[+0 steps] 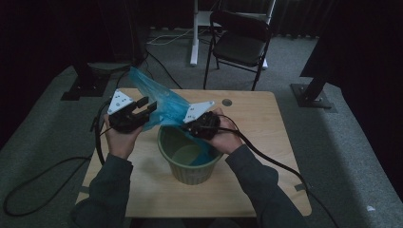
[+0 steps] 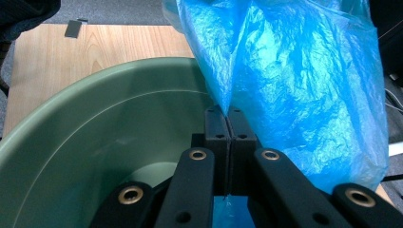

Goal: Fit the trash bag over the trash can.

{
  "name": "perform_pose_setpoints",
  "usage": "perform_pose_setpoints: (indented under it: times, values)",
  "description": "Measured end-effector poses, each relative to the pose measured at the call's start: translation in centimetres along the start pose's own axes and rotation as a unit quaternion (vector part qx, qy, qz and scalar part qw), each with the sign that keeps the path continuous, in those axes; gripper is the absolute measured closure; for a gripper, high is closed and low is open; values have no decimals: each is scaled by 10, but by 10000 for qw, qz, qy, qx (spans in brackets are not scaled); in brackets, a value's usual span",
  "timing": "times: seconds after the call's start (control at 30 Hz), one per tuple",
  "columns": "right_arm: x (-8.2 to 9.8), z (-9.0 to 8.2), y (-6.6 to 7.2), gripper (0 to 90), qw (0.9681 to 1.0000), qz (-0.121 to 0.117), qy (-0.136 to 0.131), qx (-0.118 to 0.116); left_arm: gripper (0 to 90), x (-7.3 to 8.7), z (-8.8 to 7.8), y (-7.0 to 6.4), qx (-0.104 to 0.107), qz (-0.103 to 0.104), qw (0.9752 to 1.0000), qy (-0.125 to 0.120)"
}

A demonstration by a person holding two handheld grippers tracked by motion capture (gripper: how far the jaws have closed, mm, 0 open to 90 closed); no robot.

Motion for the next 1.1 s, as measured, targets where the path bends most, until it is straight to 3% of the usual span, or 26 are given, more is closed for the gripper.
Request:
perform_pose_setpoints:
  times: [0.27,0.37,0.47,0.6,0.63,0.73,0.77,0.87,0.9,0.93,0.97,1.07,1.1]
  values:
    - [20,-5,-11,896,9996,260,-78,7,572,4,5,3,26,-161,9997,194]
    - [25,-7,-12,896,9996,263,-105,9,532,10,17,0,178,-275,9985,439]
    - [26,-8,-11,896,9996,255,-114,4,520,12,22,-2,251,-279,9979,528]
    - [28,-9,-9,896,9998,189,-84,26,521,12,29,-6,473,-494,9966,460]
    - [29,-9,-9,896,9998,182,-67,40,520,11,32,-7,599,-624,9953,440]
    - [29,-9,-9,896,9998,174,-68,50,517,12,36,-7,667,-722,9939,504]
    - [28,-9,-9,896,9998,166,-103,54,518,14,39,-8,835,-920,9905,590]
    - [28,-10,-9,896,9998,163,-109,63,523,16,43,-8,881,-990,9890,660]
    - [28,-10,-9,896,9998,159,-106,69,530,17,46,-10,1073,-1098,9858,680]
    - [28,-10,-9,896,9998,155,-102,74,548,17,46,-10,1073,-1098,9858,680]
    - [28,-10,-9,896,9998,156,-104,77,579,17,48,-12,1262,-1175,9827,681]
    - [28,-10,-8,896,9998,165,-112,69,732,18,51,-16,1377,-1114,9814,737]
    - [28,-9,-8,896,9998,156,-114,59,785,19,52,-19,1331,-980,9828,822]
Point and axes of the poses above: each handheld gripper's, and its own axes: z roughly forward along the jaws, x roughly out of its underside, y roughly to its left, the point moved 6 cm from there along z, roughly forward along the jaws, and after that the axes turned 13 degrees about x, right-handed, at the moved point
